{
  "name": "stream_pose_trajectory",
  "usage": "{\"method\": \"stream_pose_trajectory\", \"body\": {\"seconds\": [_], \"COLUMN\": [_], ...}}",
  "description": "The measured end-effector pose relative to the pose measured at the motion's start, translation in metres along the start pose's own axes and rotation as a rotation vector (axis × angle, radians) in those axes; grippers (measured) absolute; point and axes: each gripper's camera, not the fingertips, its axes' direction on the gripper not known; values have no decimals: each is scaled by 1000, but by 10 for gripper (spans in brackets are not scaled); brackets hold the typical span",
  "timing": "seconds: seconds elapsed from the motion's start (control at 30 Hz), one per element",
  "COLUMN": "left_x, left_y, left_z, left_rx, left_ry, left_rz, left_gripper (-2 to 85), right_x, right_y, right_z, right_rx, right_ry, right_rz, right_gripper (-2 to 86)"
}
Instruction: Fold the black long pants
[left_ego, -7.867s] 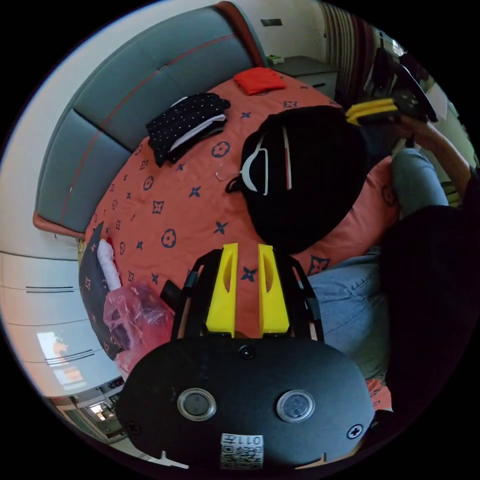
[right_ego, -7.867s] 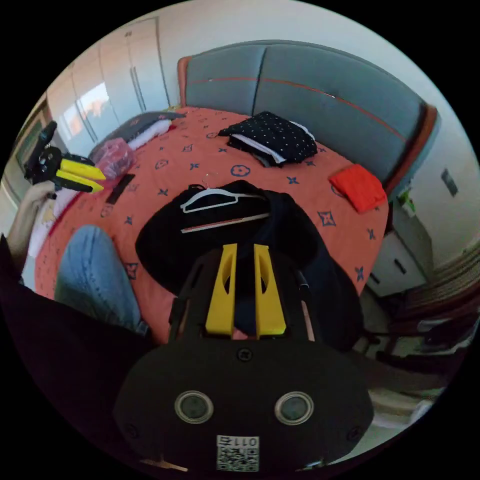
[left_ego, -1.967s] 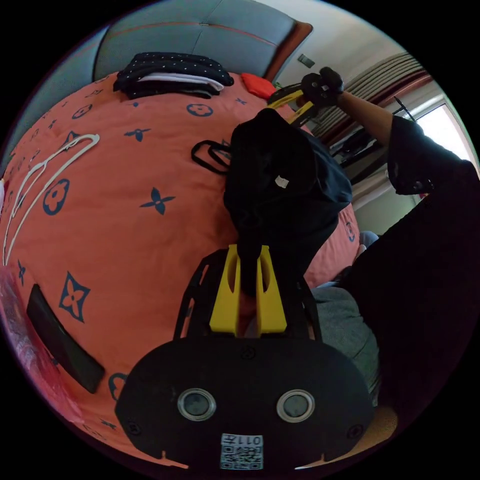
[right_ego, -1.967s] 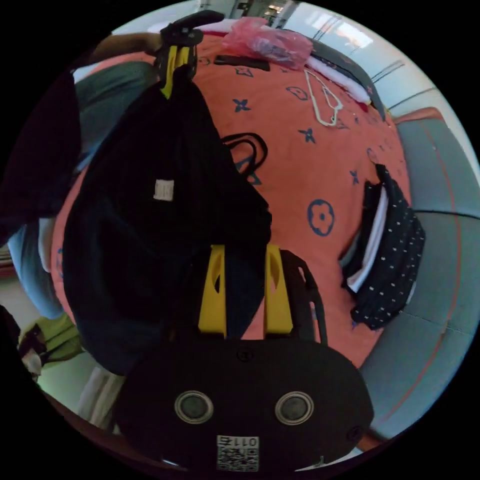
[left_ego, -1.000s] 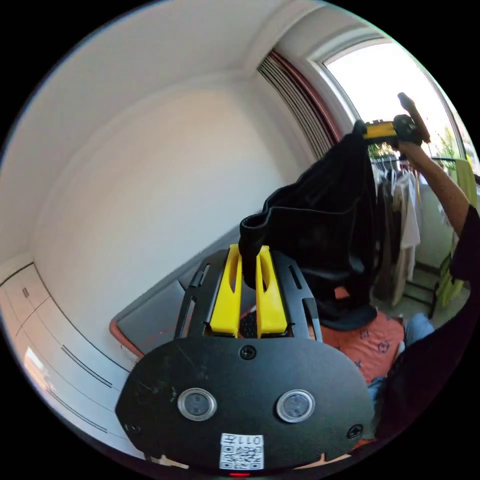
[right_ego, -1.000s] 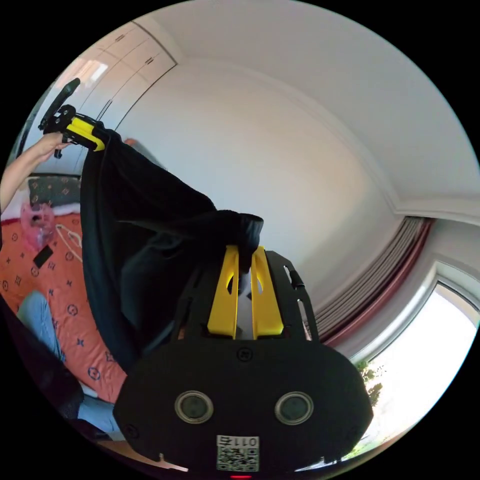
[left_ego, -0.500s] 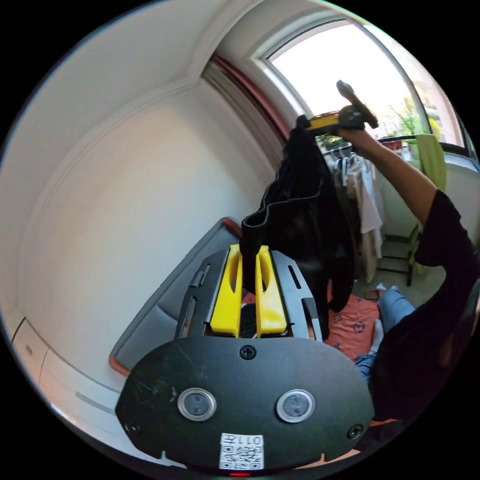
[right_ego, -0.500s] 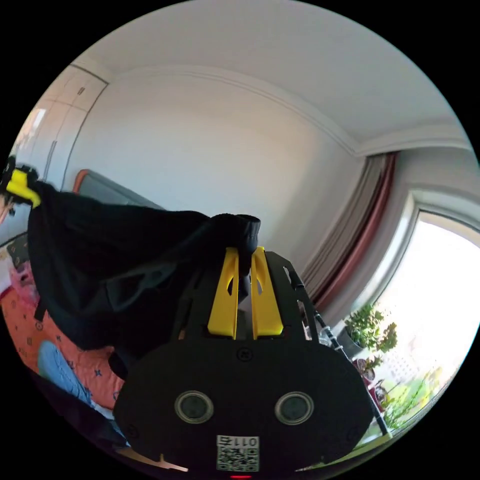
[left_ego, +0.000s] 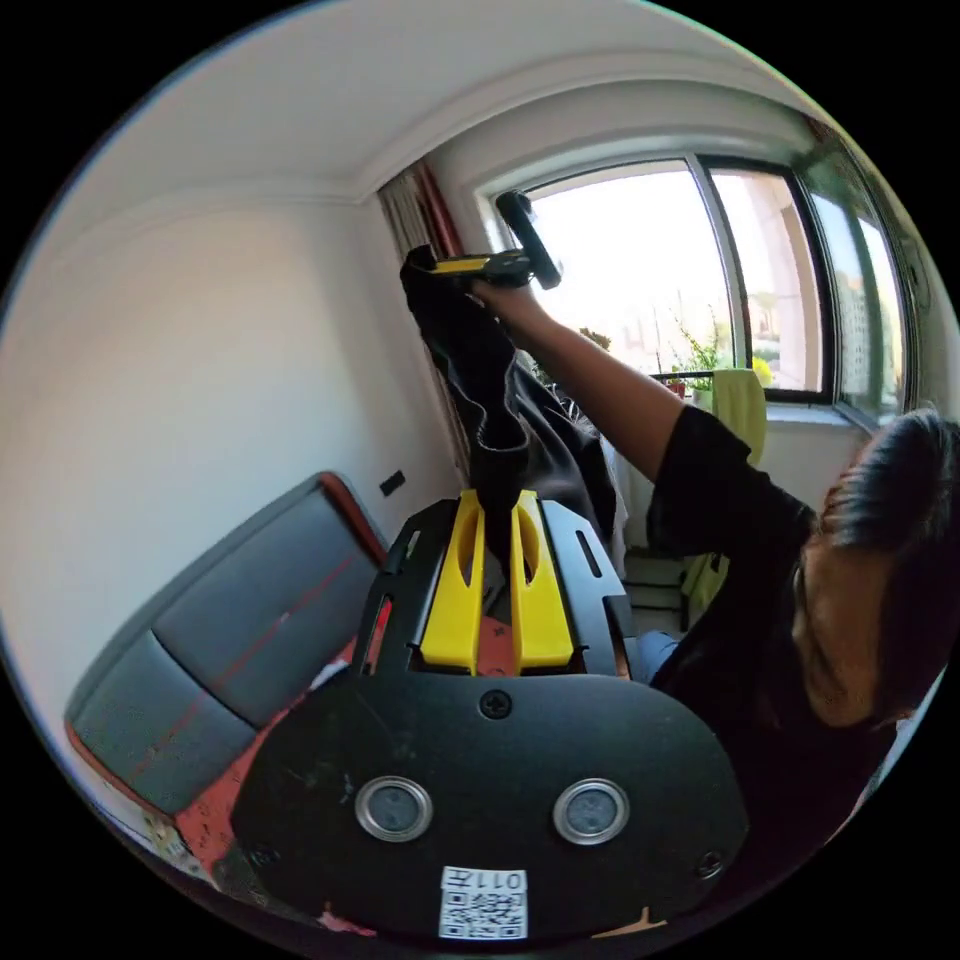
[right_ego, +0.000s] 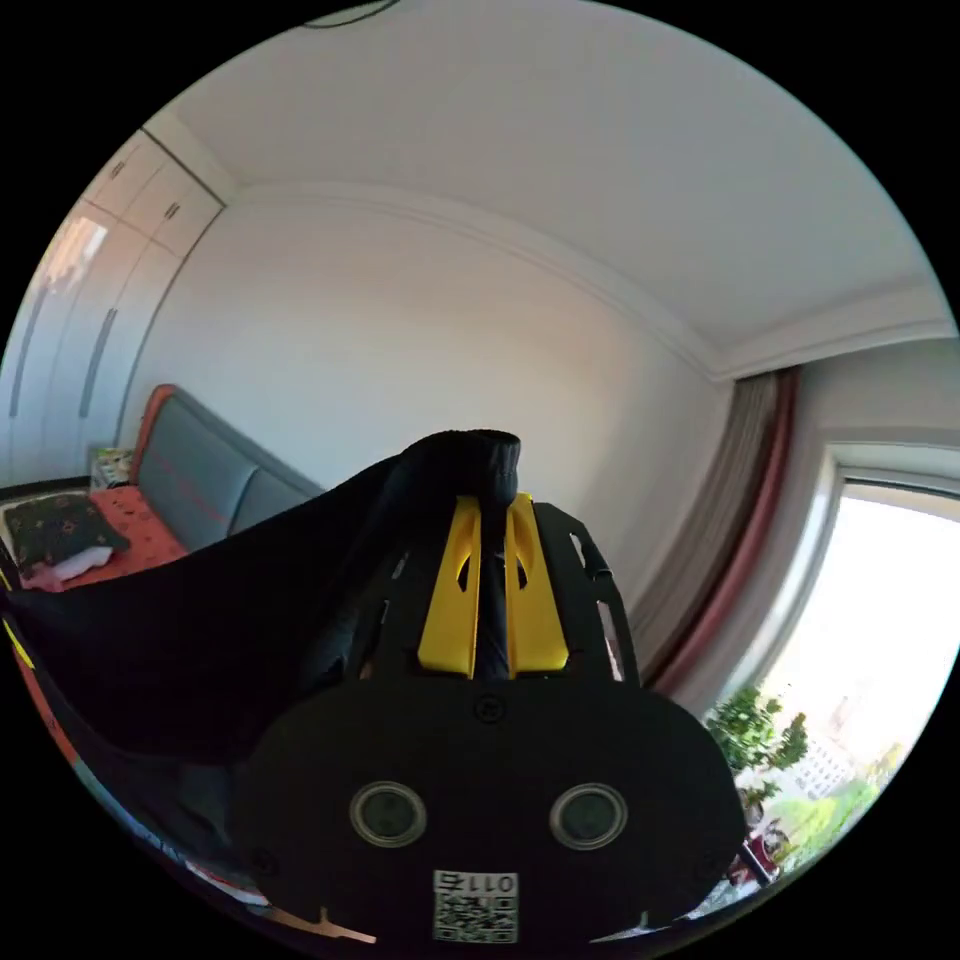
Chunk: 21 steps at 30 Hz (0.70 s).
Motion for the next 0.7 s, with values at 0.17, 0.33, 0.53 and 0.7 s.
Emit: {"method": "stream_pose_trajectory", "body": {"seconds": [0.17, 0.33, 0.53, 0.7], "left_x": [-82, -176, -250, -291], "left_y": [134, 330, 512, 617], "left_z": [5, -2, -12, -21], "left_rx": [-98, -159, -216, -294], "left_ry": [-3, -98, -314, -459], "left_rz": [-234, -618, -908, -1055], "left_gripper": [31, 30, 33, 37], "right_x": [-183, -429, -686, -828], "right_y": [8, 44, 86, 126], "right_z": [146, 282, 387, 440], "right_rx": [-115, -215, -346, -353], "right_ry": [-337, -605, -792, -992], "right_rz": [-198, -359, -509, -538], "right_gripper": [36, 36, 38, 43]}}
